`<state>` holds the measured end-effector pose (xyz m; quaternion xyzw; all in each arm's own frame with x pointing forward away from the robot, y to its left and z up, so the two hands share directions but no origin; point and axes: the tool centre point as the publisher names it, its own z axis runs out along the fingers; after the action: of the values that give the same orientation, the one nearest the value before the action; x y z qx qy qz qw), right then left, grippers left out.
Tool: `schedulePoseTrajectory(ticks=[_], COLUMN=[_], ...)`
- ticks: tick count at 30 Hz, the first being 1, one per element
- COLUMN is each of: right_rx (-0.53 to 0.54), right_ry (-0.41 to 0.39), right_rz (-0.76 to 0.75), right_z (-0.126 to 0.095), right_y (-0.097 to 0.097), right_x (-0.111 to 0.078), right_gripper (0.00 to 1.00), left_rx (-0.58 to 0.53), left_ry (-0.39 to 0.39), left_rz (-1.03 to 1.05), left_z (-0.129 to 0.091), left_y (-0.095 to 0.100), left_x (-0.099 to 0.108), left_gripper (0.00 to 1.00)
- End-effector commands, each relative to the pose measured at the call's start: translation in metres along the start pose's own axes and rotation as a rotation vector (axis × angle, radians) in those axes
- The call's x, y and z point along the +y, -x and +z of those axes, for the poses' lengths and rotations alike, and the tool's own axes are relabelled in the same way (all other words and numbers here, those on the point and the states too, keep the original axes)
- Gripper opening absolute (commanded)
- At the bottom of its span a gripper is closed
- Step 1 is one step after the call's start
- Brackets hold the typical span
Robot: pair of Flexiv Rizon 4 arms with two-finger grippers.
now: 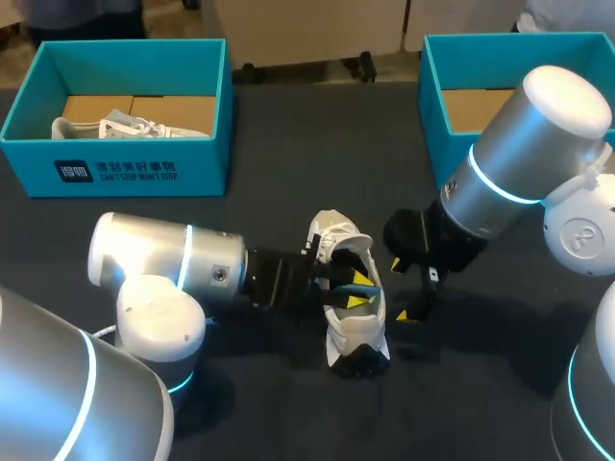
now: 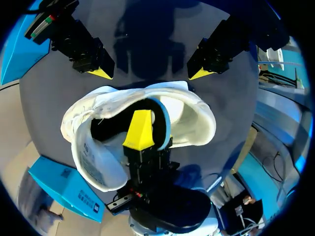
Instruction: Take the shoe out of the shoebox, open the shoe tongue, remove and reinsert the insole, then place the shoe into the shoebox
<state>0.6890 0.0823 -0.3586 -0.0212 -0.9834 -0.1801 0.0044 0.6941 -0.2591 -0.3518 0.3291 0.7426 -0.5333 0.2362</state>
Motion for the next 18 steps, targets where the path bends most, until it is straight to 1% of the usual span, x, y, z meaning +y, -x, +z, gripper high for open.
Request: schedulePoseTrajectory(ticks=[1,3,4,5,8,10,13,15,16,17,18], right_rx=[-0.001,-0.001,-0.001,-0.001,-0.001,-0.001,-0.001,-0.001,-0.001,-0.001,-0.001], right_ry=[-0.002,-0.002,-0.002,-0.002,-0.002,-0.002,-0.002,-0.002,-0.002,-0.002,-0.002], right_rz=[0.000,0.000,0.000,0.000,0.000,0.000,0.000,0.000,0.000,0.000,0.000], right_z=[0.0017,0.0017,0.0017,0.0017,0.0017,0.0017,0.0017,0.0017,0.0017,0.0017,0.0017], right_y=[0.0001,0.0001,0.0001,0.0001,0.0001,0.0001,0.0001,0.0001,0.0001,0.0001,0.0001], right_x=[0.0008,0.0008,0.0008,0.0008,0.0008,0.0008,0.0008,0.0008,0.0008,0.0008,0.0008], right_gripper=[1.00,1.00,1.00,1.00,1.00,1.00,1.00,1.00,1.00,1.00,1.00], left_rx=[0.040,0.058,0.068,0.068,0.075,0.092,0.116,0.129,0.145,0.149,0.158], left_ry=[0.001,-0.010,-0.017,-0.021,-0.027,-0.019,-0.006,0.006,0.010,0.011,0.014], left_rz=[-0.016,-0.029,-0.034,-0.041,-0.048,-0.061,-0.067,-0.066,-0.068,-0.068,-0.066], left_z=[-0.0165,-0.0201,-0.0221,-0.0232,-0.0244,-0.0257,-0.0256,-0.0240,-0.0211,-0.0205,-0.0177], left_y=[0.0072,0.0081,0.0088,0.0091,0.0097,0.0101,0.0085,0.0071,0.0051,0.0048,0.0030], left_x=[-0.0082,-0.0099,-0.0108,-0.0112,-0.0112,-0.0102,-0.0087,-0.0074,-0.0056,-0.0053,-0.0043], left_gripper=[0.43,0.45,0.48,0.49,0.49,0.46,0.36,0.35,0.28,0.26,0.01])
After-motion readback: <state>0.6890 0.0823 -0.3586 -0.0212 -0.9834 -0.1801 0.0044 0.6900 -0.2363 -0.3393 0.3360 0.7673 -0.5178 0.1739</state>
